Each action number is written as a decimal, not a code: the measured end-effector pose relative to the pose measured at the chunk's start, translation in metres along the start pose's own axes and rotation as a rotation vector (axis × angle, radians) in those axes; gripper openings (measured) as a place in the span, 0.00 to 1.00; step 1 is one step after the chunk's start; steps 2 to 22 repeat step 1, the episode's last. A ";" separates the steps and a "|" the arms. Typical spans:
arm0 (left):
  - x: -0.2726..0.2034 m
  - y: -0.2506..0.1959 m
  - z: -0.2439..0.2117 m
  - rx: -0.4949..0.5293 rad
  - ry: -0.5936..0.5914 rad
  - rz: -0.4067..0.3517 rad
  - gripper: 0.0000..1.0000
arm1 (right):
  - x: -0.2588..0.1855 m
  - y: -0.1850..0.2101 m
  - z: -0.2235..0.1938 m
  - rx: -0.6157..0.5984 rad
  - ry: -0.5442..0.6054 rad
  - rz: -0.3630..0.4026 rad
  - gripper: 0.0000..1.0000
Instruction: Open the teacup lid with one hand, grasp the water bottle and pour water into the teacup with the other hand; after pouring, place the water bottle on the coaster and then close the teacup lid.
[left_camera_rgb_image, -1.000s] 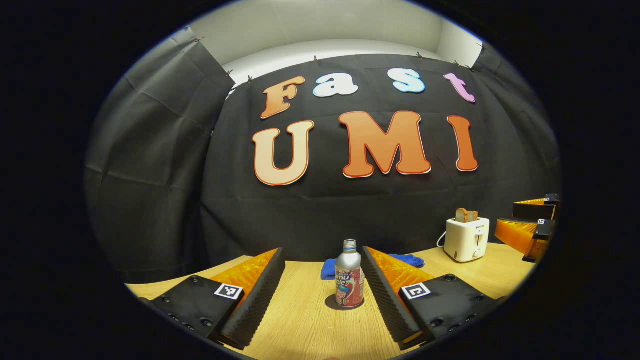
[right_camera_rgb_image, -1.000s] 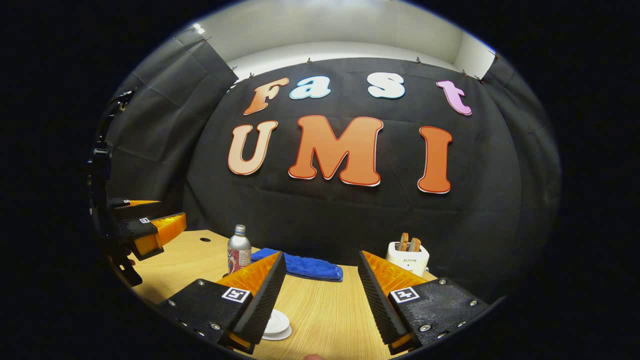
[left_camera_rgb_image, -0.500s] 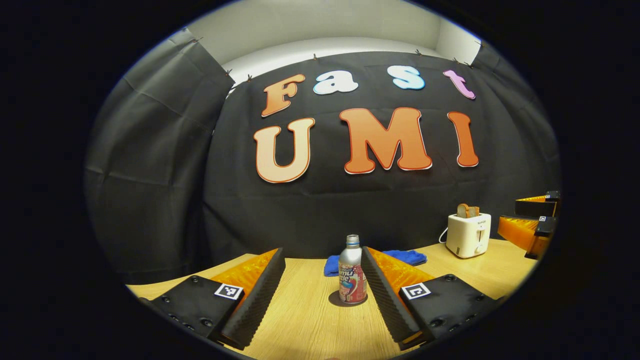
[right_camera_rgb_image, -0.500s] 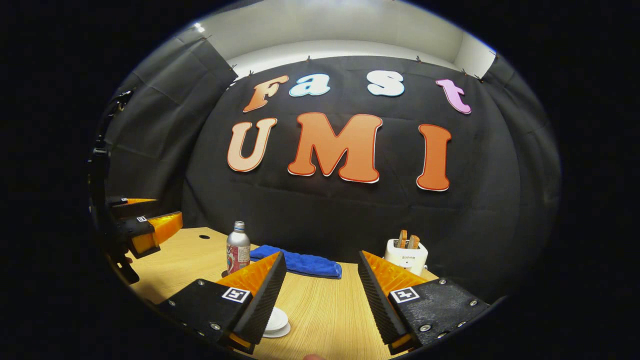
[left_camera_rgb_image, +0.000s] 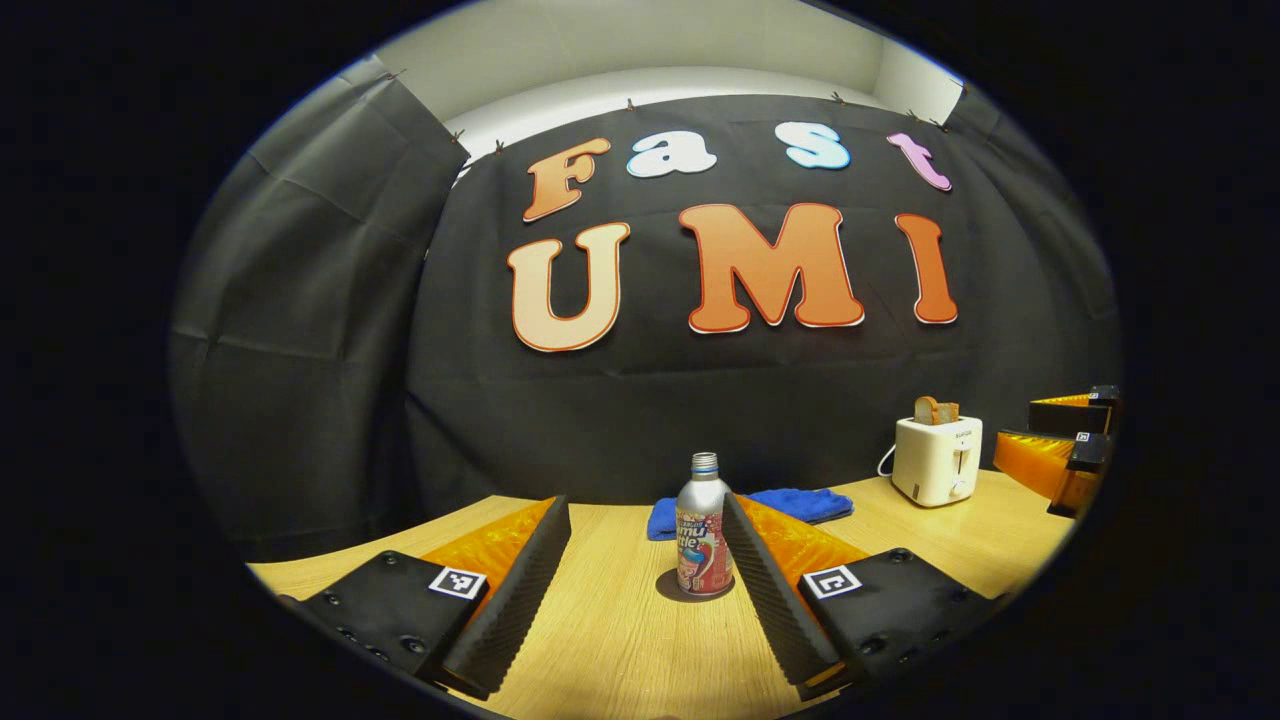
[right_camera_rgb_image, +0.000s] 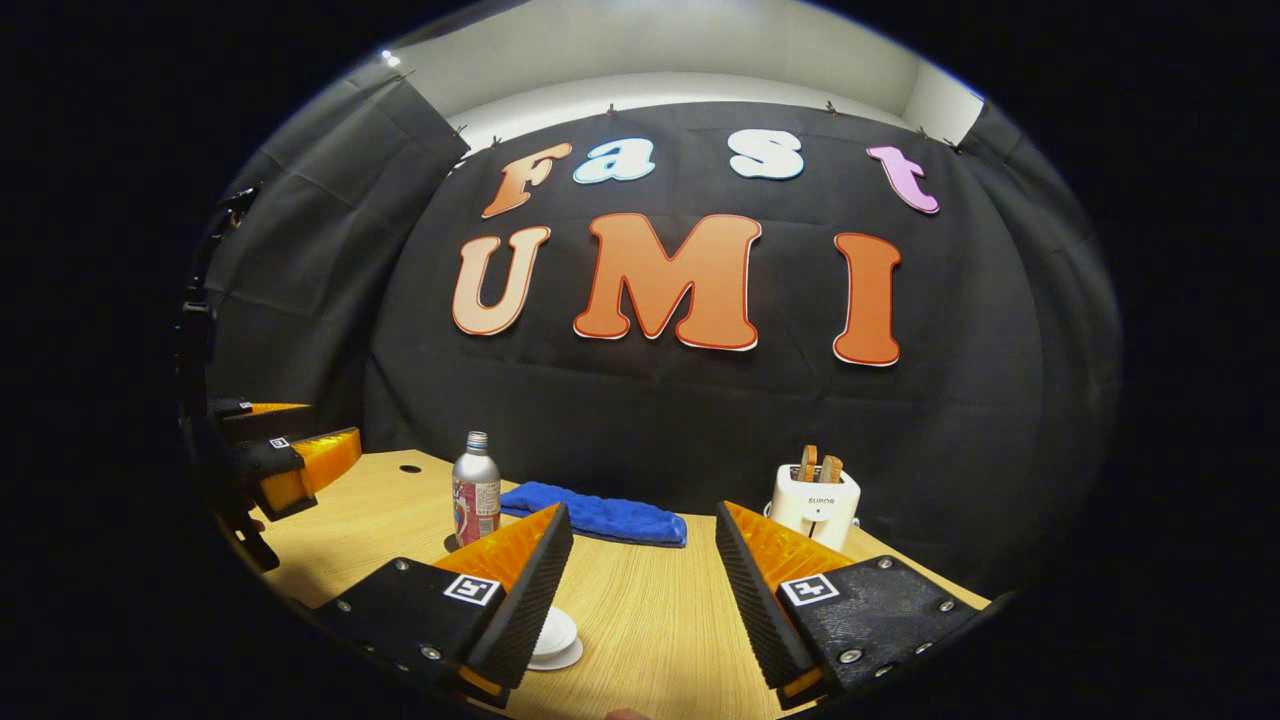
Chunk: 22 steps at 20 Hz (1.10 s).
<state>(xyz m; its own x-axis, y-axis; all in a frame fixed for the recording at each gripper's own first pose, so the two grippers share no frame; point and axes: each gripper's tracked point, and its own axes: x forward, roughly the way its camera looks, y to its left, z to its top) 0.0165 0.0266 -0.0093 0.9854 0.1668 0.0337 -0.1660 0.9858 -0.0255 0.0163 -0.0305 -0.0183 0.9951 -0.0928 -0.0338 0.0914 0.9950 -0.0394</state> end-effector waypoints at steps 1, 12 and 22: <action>0.001 0.000 0.001 0.002 -0.002 0.000 0.99 | 0.000 0.001 0.001 0.004 0.000 0.002 0.87; 0.001 0.000 0.001 0.002 -0.002 0.000 0.99 | 0.000 0.001 0.001 0.004 0.000 0.002 0.87; 0.001 0.000 0.001 0.002 -0.002 0.000 0.99 | 0.000 0.001 0.001 0.004 0.000 0.002 0.87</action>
